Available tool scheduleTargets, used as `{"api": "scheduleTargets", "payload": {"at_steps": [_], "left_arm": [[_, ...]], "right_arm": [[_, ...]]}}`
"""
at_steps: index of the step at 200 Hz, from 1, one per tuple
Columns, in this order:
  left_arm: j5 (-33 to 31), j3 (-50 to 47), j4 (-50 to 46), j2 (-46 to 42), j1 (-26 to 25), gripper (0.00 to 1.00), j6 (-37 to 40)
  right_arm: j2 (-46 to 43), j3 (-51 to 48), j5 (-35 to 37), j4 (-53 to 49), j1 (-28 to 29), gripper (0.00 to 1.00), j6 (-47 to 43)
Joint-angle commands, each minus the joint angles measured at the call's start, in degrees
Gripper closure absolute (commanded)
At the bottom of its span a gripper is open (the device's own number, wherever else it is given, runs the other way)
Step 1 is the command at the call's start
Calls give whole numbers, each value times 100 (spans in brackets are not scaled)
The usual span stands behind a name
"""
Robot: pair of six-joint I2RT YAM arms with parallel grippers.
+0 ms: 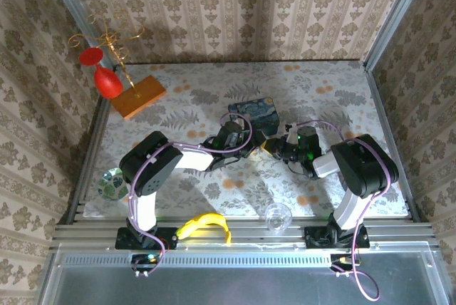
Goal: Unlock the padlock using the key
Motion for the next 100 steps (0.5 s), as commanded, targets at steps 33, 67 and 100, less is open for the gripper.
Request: {"api": "scheduleTargets", "payload": {"at_steps": [33,67,100], "left_arm": [[-190,41,-60,36,-18,29,443],[-238,124,-64,119,34,34,528],[-324,220,152,232,55,39,694]], "right_arm": [[-39,54,113,214,-54,100,91],[-39,54,109,224,-55,100,88],[-4,72,100,241,-57,100,97]]}}
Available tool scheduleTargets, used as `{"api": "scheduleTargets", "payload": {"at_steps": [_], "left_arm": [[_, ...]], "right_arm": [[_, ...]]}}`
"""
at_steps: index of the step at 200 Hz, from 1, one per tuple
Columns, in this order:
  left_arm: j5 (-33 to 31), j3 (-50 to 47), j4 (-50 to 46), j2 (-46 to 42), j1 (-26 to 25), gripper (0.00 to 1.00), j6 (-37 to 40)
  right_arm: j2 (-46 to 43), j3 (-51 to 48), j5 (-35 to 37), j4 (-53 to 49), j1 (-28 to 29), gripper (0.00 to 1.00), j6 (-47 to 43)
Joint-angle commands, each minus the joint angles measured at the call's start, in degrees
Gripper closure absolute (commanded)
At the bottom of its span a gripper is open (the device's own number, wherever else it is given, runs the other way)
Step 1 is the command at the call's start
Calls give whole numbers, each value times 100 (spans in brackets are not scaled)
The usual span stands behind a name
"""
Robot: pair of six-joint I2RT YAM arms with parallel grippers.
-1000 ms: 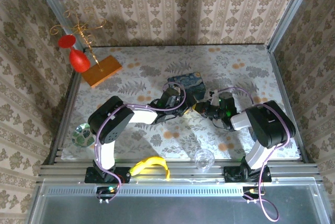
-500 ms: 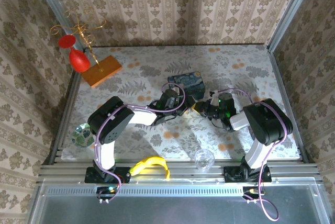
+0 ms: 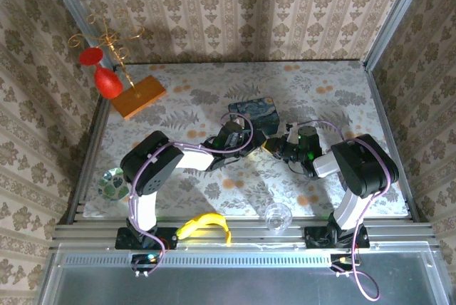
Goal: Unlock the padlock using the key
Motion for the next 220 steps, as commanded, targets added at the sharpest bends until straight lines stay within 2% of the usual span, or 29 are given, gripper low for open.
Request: {"api": "scheduleTargets", "payload": {"at_steps": [1,45,70,100,122,179,220], "left_arm": [[-141,177,180,164,46,39,259],[-270,229,481,363,62,39,289],[-327,181,799,449,96,50,192],[-361,163,836,421,124,57,203],[-406,93,880,363,124,58,216],[-381,27,957,356,130,75,177],[-306,-22,1172,409,116,76,24]], "right_arm": [[-1,72,76,193,-32,100,73],[34,71,60,211,-26,100,77],[44,72,75,220,-28,100,98],[74,80,81,213,-28,100,97],[113,98,108,205,-32,100,114],[201,133,145,246,-28,100,187],[222,155,164,281,-32,100,274]]}}
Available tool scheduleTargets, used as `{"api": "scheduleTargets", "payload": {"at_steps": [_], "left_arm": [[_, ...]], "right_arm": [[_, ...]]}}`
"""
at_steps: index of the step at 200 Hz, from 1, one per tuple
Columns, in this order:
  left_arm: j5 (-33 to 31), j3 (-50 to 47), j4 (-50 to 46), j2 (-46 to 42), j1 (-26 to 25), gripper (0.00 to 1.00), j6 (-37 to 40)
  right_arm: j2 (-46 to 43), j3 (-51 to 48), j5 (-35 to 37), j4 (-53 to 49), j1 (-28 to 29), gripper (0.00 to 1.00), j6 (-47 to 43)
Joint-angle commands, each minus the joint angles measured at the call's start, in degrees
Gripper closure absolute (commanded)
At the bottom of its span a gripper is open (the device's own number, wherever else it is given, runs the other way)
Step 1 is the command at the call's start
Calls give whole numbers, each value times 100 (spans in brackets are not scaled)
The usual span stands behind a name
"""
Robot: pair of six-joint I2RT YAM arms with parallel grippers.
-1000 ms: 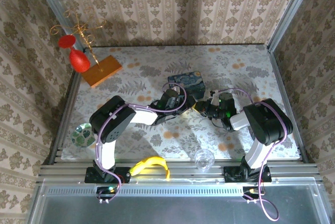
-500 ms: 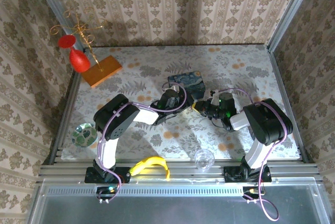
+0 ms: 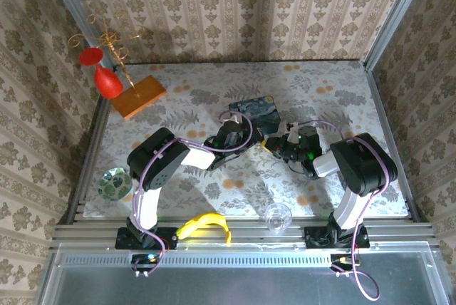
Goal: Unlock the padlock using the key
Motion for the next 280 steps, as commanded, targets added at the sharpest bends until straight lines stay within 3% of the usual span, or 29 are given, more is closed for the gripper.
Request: {"api": "scheduleTargets", "payload": {"at_steps": [1,16,40,61,87,115,192,224,254,280], "left_arm": [[85,-74,367,8,-13,76,-101],[154,-72,449,38,-35,74,-147],[243,-70,552,130,-60,61,-245],[342,-70,681,243,-77,57,-410],[387,-70,766,312,-105,57,-506],[347,-96,745,269,-60,65,-480],[287,147,466,224,74,64,-109],[253,197,439,288,144,55,-75],[288,294,422,403,202,41,-76],[360,466,223,491,223,41,-41]], "right_arm": [[126,148,135,124,-15,100,108],[200,168,125,232,-15,100,201],[406,203,74,627,-10,100,445],[630,232,16,1016,-10,100,660],[839,239,-23,1335,-7,100,822],[834,190,-6,1304,-18,100,784],[404,177,119,572,-39,100,448],[393,212,114,514,-41,100,429],[386,212,104,533,-41,100,438],[377,212,94,524,-41,100,431]]}}
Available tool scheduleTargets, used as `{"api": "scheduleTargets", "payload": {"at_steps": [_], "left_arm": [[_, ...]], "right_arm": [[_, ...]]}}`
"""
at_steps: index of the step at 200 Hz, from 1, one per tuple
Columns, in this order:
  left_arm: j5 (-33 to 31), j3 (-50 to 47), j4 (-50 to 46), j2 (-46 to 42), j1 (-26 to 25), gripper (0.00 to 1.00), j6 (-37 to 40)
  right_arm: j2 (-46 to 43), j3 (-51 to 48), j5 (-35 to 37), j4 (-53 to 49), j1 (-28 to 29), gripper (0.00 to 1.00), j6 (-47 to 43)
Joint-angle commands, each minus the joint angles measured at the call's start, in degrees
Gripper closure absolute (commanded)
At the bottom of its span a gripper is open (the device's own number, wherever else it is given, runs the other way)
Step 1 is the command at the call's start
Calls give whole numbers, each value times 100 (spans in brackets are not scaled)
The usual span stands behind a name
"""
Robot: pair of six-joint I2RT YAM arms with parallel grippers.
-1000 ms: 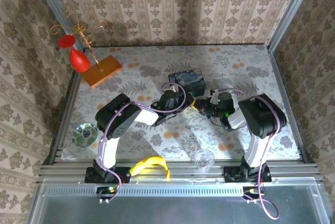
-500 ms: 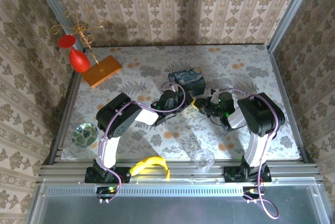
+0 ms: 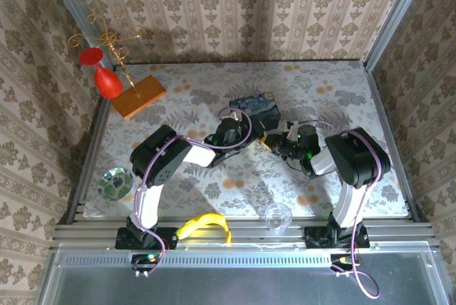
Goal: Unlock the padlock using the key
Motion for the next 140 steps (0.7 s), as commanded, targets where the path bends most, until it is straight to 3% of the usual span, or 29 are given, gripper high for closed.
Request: {"api": "scheduleTargets", "payload": {"at_steps": [1,140], "left_arm": [[82,239,-198,192,26,41,126],[419,235,-36,352,-85,64,-204]], "right_arm": [[-131,57,75,-116,-20,100,-97],[-113,83,85,-100,-20,100,-98]]}}
